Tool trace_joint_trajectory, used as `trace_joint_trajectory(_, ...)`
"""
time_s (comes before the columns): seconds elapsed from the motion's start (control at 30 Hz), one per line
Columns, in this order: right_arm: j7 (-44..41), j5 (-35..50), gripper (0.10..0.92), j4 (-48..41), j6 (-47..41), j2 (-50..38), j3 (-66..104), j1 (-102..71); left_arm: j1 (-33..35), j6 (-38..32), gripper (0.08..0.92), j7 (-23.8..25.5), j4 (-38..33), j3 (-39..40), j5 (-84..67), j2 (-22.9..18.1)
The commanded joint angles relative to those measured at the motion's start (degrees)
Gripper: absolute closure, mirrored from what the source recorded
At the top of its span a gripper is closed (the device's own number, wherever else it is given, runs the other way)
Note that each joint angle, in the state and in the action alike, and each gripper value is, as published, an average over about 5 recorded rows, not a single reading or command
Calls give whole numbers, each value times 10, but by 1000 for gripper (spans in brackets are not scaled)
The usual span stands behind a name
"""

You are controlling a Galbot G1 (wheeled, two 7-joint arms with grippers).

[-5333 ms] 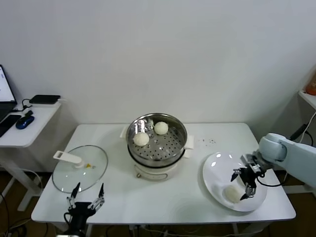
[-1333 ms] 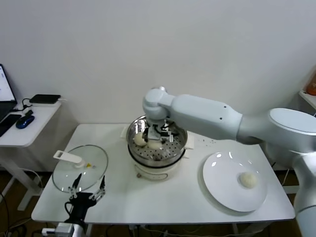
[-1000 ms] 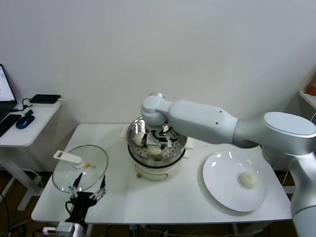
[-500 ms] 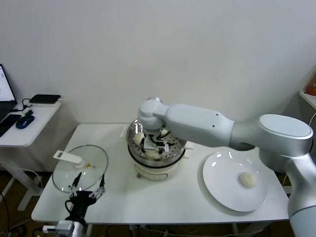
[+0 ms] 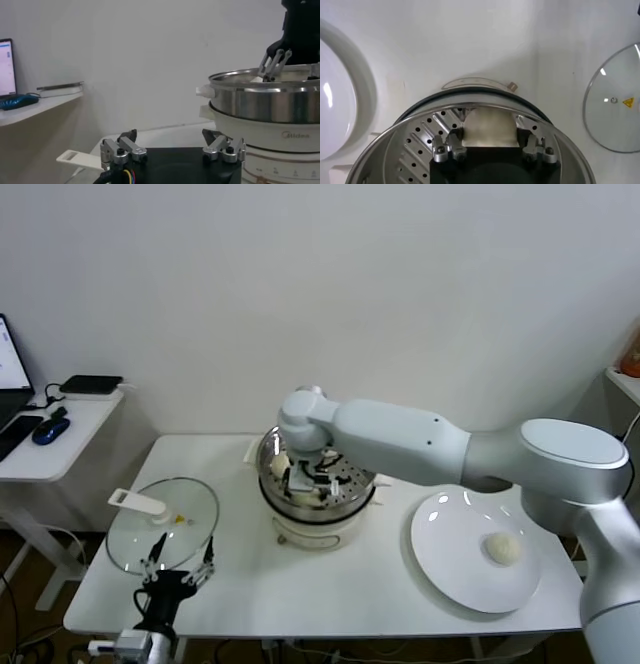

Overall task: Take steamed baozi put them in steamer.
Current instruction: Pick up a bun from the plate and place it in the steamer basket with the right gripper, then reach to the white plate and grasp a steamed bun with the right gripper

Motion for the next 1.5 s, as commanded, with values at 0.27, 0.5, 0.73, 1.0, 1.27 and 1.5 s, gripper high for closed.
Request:
trace_joint_trajectory(0.27, -1, 9, 206, 0, 4, -4, 3, 5, 0, -1, 177, 0, 0, 0, 1, -1)
trace_joint_trajectory(0.5, -4, 39, 202, -4, 2, -14, 11, 27, 0, -2, 177, 0, 2, 2, 2, -2)
trace_joint_trajectory(0.73, -10, 105, 203, 3, -13, -41, 8, 79, 0, -2, 177, 0, 2, 3, 2, -2)
trace_joint_trajectory(1.0, 43, 274, 203, 4, -125, -140, -52, 170, -1, -2, 177, 0, -3, 6, 1, -1)
trace_joint_trajectory(1.27, 87, 438, 203, 2, -234, -292, -135, 213, -6, 2, 177, -1, -18, 14, -1, 4)
trace_joint_trajectory(1.5, 88, 442, 203, 11, -282, -439, -154, 174, 1, -2, 177, 0, -21, 18, -1, 4)
